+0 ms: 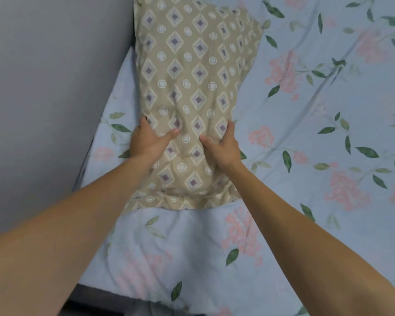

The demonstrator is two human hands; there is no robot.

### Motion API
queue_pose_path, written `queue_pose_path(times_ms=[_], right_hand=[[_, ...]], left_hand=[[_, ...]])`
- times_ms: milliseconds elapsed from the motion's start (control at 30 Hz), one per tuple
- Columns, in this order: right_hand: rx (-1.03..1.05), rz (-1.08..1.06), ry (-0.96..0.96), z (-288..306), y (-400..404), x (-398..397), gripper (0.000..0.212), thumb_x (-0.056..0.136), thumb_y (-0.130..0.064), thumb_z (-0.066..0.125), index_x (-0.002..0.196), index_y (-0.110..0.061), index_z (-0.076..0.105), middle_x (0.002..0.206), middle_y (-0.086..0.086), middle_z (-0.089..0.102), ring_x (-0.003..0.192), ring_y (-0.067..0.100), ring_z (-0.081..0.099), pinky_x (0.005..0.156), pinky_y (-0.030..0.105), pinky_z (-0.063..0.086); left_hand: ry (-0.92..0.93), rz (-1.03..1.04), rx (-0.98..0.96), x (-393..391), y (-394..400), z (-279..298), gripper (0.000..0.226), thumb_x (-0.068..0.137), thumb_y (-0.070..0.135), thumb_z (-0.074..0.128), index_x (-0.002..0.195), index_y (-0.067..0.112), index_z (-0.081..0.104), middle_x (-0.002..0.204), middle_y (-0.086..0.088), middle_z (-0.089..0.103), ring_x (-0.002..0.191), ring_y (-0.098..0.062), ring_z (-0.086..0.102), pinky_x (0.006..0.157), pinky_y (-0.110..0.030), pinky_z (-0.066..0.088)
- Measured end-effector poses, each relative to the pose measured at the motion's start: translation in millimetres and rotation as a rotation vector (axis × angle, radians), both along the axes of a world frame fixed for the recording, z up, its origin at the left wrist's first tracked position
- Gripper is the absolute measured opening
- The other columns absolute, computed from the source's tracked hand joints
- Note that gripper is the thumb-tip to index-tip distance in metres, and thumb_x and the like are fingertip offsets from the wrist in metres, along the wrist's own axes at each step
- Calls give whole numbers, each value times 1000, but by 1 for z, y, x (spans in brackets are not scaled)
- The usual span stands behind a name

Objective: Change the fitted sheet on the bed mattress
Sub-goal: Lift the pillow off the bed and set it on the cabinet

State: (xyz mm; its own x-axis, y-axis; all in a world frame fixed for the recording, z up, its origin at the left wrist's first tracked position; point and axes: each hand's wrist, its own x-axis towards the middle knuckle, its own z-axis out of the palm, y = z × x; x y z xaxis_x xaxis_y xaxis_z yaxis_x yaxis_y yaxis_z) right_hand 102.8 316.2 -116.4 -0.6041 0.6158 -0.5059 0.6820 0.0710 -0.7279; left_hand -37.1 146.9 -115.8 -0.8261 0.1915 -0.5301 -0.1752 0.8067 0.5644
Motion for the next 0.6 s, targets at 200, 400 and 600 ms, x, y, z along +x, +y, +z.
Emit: queue_pose_path(times_ms=[200, 400, 600], right_hand=[[-59, -46, 7, 31, -48, 84, 107, 78, -59, 85, 161, -36, 20, 156, -10, 48, 138, 20, 54, 114, 49, 46], [-121, -23, -117, 51, -78, 148, 107, 74, -64, 84, 156, -40, 20, 151, -12, 51, 135, 19, 56, 113, 48, 48], [-98, -92, -126, 30, -22, 89, 125, 69, -72, 85, 164, -29, 16, 160, 2, 39, 146, 25, 45, 120, 52, 40]], left_hand=[[-46, 59, 50, 86, -59, 21, 113, 59, 80, 79, 150, 27, 39, 145, 2, 57, 130, -28, 58, 106, -49, 51], [-88, 98, -29, 151, -98, 38, 92, 62, 81, 79, 133, 30, 47, 129, 4, 61, 115, -27, 64, 94, -48, 55], [-56, 82, -104, 77, -63, 18, 102, 76, 77, 74, 153, 18, 41, 146, -11, 39, 139, -37, 41, 108, -53, 43]])
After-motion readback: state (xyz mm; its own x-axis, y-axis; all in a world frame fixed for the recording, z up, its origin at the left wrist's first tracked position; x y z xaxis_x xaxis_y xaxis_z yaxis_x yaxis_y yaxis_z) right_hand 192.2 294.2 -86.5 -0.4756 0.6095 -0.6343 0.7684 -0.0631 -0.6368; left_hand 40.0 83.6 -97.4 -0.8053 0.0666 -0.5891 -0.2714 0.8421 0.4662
